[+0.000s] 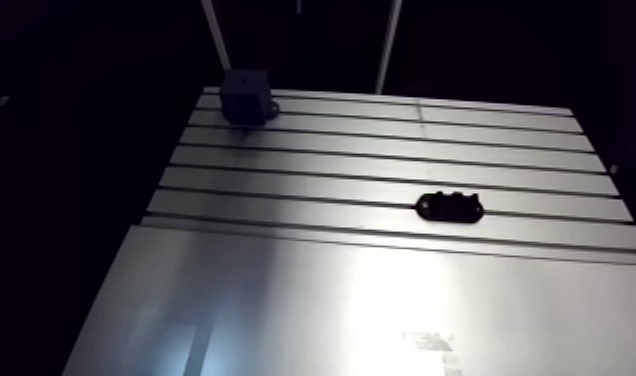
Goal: Pick up the M10 bolt and insert it into the hole until fully seated.
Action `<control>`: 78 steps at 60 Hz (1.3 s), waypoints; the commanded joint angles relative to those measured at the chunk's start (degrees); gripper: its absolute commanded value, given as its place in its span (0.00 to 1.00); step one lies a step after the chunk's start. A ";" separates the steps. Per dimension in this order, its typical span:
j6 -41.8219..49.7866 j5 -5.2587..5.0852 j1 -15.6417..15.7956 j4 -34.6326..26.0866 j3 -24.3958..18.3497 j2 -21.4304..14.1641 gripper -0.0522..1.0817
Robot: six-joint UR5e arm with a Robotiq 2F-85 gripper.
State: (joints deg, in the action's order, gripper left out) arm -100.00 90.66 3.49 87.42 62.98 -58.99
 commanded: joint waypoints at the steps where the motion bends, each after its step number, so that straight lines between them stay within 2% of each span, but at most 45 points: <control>1: -0.06 0.08 2.62 -0.70 -3.19 3.22 1.00; 26: -0.07 0.26 6.61 -6.99 -14.01 11.27 1.00; 60: 0.10 0.52 8.88 -7.66 -13.29 12.97 1.00; 78: 0.11 0.61 8.99 -7.58 -13.37 13.85 1.00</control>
State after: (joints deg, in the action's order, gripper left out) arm -99.91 91.21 12.31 79.78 49.66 -45.84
